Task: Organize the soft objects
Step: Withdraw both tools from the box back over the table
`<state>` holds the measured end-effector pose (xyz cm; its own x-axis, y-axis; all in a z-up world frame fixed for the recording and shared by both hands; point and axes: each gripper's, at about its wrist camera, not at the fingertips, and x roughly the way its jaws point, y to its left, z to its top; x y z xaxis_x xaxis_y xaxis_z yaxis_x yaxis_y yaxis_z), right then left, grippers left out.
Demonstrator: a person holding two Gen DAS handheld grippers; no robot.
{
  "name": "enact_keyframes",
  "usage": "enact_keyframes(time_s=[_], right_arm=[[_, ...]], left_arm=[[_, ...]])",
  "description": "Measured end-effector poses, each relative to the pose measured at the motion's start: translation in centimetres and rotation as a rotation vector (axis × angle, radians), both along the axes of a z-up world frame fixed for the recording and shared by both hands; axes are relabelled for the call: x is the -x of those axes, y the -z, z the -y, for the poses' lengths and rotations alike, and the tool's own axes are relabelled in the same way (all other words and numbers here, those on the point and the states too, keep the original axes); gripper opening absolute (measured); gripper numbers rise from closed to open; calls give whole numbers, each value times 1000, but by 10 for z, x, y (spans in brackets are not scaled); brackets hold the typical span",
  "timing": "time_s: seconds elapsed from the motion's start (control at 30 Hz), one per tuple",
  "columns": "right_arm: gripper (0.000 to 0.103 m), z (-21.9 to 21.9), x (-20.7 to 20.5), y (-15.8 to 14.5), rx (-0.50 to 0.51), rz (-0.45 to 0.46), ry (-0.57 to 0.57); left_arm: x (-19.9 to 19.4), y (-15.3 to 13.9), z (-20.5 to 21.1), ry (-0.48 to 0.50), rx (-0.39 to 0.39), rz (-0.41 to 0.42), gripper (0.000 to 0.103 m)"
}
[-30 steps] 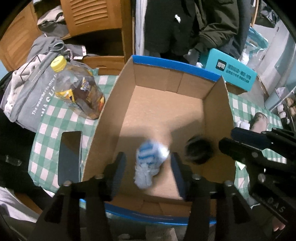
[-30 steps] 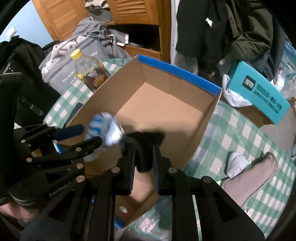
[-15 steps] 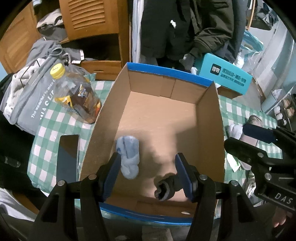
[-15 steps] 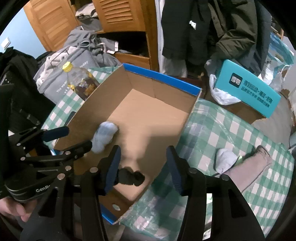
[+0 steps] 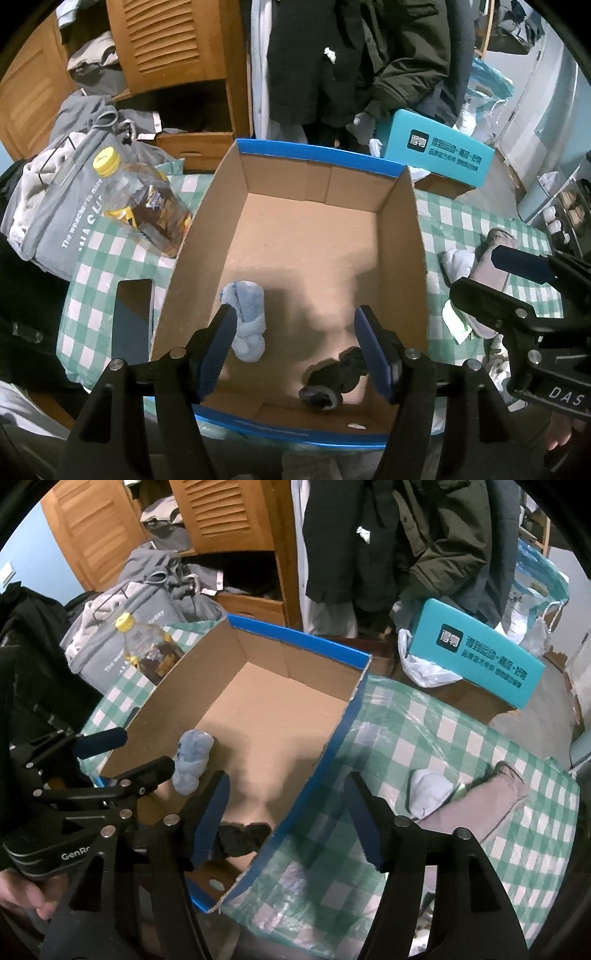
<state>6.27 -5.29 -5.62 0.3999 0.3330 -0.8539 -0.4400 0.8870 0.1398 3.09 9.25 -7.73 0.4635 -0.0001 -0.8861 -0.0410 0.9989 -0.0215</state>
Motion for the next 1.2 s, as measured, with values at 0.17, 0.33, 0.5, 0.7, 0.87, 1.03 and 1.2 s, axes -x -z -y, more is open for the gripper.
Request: enact_keyframes(time_s=[0.17,0.33,0.5,0.7,0.87,1.03,1.2], right_arm=[[71,9,2,-1,5,6,13],[71,22,3,2,12,0,38],[71,39,4,3,12,-7,67],[71,62,6,6,14,-15,108],[71,80,8,9,14,-21,140],[71,98,10,13,17,-33,169],[71,115,13,15,17,-35,196]], left_arm=[[0,-1,10,19,-6,-1,68],[-1,-2,23,44,-8,2,68],[-2,-3,39,75,-17,2,69],[-3,-1,60,110,-30,-4,69],[-3,1,76,139,-37,-11,69],[-3,2,91,166,-44,-17,69],[-3,4,109,194,-44,-22,69]])
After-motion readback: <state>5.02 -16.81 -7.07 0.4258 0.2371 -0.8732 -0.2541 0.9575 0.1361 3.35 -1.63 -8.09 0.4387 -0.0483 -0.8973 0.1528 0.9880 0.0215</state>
